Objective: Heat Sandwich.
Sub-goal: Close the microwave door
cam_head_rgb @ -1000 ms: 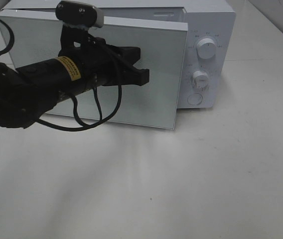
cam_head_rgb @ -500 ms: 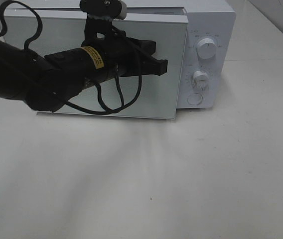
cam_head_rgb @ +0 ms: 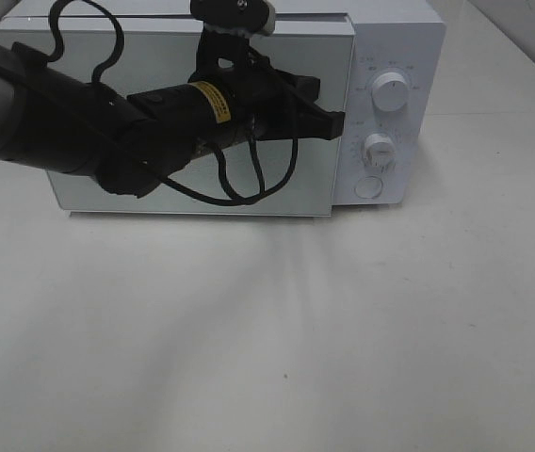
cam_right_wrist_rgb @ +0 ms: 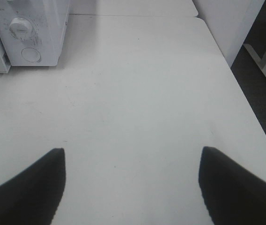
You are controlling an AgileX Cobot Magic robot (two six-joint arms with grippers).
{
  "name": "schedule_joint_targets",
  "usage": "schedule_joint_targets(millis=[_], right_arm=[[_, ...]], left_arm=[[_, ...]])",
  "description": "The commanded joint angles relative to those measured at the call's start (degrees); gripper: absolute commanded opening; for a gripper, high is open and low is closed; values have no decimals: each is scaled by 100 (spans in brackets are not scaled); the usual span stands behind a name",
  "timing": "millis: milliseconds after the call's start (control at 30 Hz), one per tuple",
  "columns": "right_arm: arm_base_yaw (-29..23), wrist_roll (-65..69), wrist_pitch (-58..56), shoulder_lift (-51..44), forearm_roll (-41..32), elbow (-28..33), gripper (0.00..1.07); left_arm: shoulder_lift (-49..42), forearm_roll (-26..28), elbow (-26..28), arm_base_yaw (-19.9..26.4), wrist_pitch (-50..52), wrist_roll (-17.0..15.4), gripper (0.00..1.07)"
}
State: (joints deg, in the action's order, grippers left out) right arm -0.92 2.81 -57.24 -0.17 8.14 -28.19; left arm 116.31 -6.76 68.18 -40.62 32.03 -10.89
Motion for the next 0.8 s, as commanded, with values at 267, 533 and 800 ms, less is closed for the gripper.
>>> schedule_joint_targets(millis=[267,533,800], right_arm=[[29,-52,34,-166,6,-6,75],[29,-52,34,-166,6,-6,75],[29,-40,34,-166,17,-6,75]], left_arm=[[309,201,745,74,-286,246,0],[504,332,1060,315,-327,229,0],[504,315,1066,476,-264,229,0]])
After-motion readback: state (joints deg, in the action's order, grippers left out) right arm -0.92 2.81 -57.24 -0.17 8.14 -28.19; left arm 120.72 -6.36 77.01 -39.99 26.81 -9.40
